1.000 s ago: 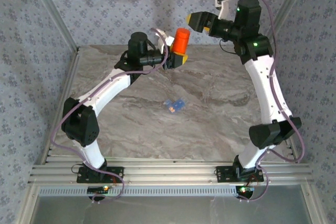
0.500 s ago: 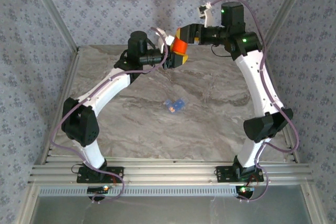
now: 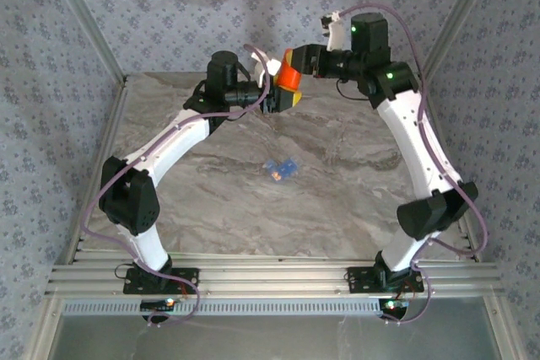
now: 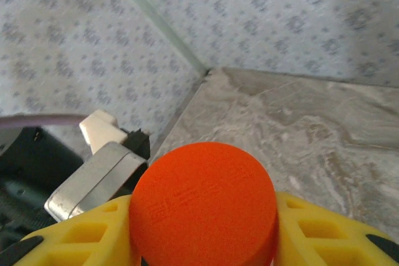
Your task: Sort the pills into containers
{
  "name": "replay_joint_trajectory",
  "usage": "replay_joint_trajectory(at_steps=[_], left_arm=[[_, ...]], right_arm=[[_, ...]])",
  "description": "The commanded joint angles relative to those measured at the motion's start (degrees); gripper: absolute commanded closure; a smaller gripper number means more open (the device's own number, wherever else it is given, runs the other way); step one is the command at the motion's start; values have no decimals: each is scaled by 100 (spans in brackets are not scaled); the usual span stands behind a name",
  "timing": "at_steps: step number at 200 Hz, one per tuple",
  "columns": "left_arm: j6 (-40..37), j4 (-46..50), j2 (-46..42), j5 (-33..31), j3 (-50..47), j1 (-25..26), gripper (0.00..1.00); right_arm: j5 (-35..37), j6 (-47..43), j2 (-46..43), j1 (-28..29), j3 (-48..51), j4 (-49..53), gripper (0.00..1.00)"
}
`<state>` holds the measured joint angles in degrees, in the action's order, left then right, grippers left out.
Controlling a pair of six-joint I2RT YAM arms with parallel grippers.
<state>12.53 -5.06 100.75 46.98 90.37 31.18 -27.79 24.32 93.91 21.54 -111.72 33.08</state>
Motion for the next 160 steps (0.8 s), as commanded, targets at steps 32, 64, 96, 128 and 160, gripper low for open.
replay_joint_trajectory(at_steps=[32,64,96,128,160], left_arm=[[-137,-423,-20,-179,176,33,100],[-137,-455,-92,-391,28,27,53],[-136,-538,-295,-636,-350,26,1],[-137,-677,-613,-880,-873,7,0],[-8,-830,-934,-1226,-1391,-62,0]], right_arm=[[900,726,-492,364,522,-366,66],[973,671,-574,187,634,-479,66],[1188,616,-694,-31,800,-665,67],[1406,492,-847,-179,1048,-654,68],[1816,327,-1162,-323,1652,-729,68]])
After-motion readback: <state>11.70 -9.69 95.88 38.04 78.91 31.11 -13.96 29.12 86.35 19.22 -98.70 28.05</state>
